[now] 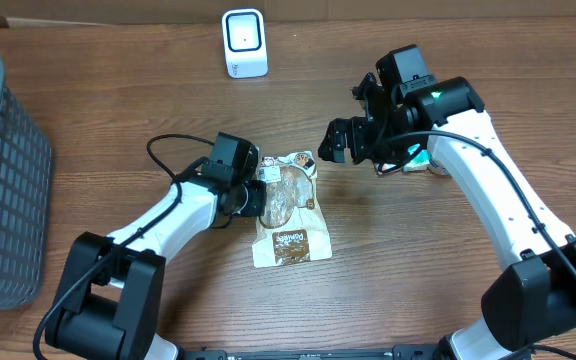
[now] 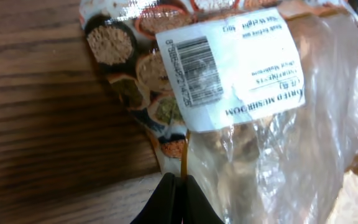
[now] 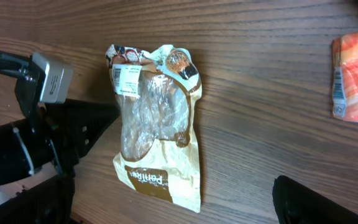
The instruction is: Scan the item barcode
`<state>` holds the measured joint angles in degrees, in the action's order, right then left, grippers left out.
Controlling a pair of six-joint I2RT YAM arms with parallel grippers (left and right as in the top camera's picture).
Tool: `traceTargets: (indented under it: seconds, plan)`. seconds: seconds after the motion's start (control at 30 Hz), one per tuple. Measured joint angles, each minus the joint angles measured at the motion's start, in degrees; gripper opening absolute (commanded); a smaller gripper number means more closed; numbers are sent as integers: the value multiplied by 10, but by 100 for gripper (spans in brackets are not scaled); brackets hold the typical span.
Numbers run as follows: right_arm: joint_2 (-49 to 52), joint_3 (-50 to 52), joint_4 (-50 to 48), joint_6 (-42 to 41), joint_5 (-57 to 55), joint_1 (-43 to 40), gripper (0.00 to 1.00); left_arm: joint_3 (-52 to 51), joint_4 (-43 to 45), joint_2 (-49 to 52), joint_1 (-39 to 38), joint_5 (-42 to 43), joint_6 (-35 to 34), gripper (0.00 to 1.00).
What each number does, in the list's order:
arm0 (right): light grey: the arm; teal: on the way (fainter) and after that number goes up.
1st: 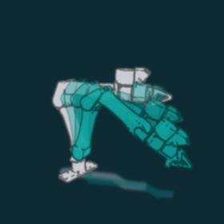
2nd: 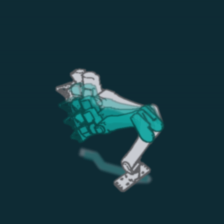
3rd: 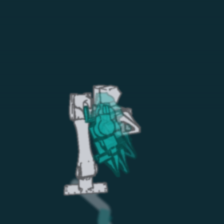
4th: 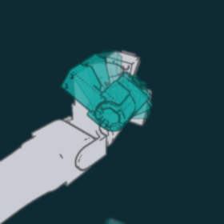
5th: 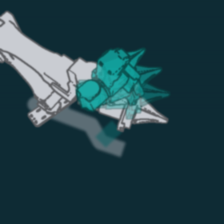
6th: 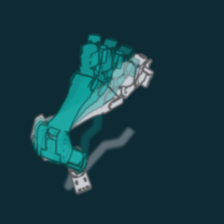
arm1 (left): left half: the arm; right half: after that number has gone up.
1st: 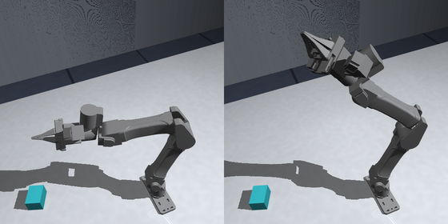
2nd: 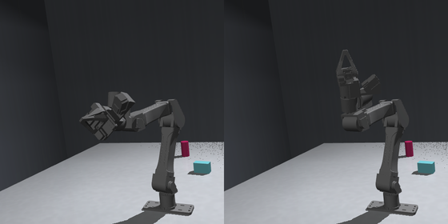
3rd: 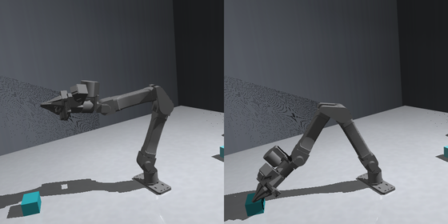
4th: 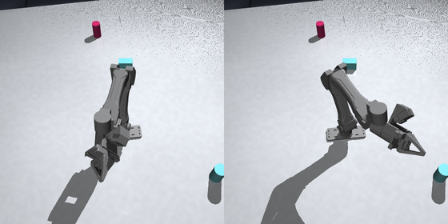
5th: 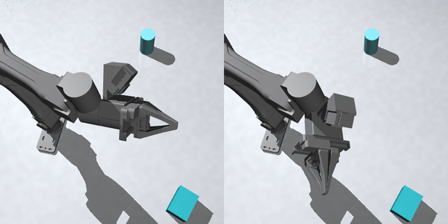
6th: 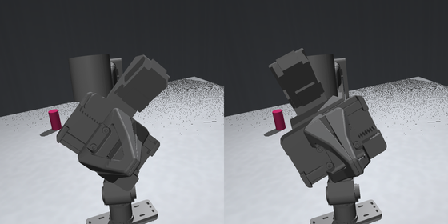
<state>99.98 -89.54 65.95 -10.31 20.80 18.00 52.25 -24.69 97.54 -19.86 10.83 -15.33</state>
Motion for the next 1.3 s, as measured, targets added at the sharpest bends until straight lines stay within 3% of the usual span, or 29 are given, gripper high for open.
traceTargets:
  seconds: [0.3, 0.7, 0.93, 1.3]
  plan:
    - [6, 0, -18, -3, 0, 0, 100, 56, -45, 1, 58, 114, 9, 5]
    - [30, 0, -24, -15, 0, 0, 100, 56, 20, 71, 61, 270, 8, 5]
    - [30, 13, -40, -21, 1, 0, 100, 57, -15, 105, 67, 290, 7, 4]
    - [76, 129, -111, -20, 93, -18, 96, 59, -61, 113, 86, 230, 5, 4]
